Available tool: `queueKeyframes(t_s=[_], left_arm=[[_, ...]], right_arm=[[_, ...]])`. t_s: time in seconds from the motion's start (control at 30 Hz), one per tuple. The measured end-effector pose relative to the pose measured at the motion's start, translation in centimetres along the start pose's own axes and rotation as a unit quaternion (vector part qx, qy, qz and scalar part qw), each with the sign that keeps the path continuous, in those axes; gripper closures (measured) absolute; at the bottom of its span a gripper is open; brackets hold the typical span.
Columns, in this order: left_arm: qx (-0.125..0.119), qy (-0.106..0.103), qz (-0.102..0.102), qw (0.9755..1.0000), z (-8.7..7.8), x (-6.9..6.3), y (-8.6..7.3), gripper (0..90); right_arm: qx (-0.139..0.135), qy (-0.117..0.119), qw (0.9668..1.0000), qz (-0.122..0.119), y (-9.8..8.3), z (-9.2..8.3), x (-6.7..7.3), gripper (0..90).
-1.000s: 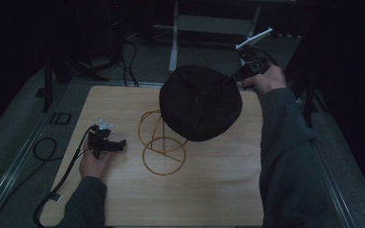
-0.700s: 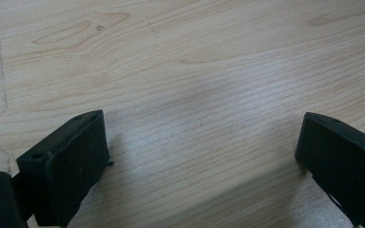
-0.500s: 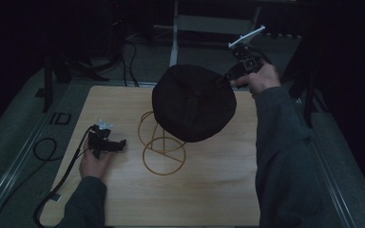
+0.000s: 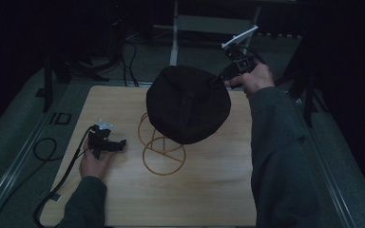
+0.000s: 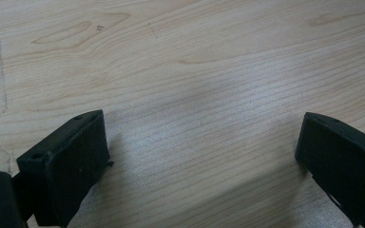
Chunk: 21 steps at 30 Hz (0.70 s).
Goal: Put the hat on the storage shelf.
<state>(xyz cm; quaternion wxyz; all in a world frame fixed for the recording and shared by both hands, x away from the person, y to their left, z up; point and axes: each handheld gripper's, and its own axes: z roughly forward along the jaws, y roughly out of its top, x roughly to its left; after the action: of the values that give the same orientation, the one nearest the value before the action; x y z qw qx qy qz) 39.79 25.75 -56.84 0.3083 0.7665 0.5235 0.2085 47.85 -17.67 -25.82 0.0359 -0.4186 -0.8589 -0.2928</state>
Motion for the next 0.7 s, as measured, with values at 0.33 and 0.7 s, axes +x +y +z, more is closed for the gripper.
queueKeyframes(t_s=[0.33, 0.7], left_arm=[[0.000, 0.000, 0.000, 1.0000, 0.0, 0.0, 0.0, 3.2], [-0.002, 0.001, -0.002, 1.0000, 0.0, 0.0, 0.0, 3.2]], right_arm=[[0.000, 0.010, 0.9999, -0.006, 0.4, 0.9, 0.8, 77.4], [0.001, 0.016, 0.9997, -0.021, 1.1, 1.4, 2.3, 77.4]])
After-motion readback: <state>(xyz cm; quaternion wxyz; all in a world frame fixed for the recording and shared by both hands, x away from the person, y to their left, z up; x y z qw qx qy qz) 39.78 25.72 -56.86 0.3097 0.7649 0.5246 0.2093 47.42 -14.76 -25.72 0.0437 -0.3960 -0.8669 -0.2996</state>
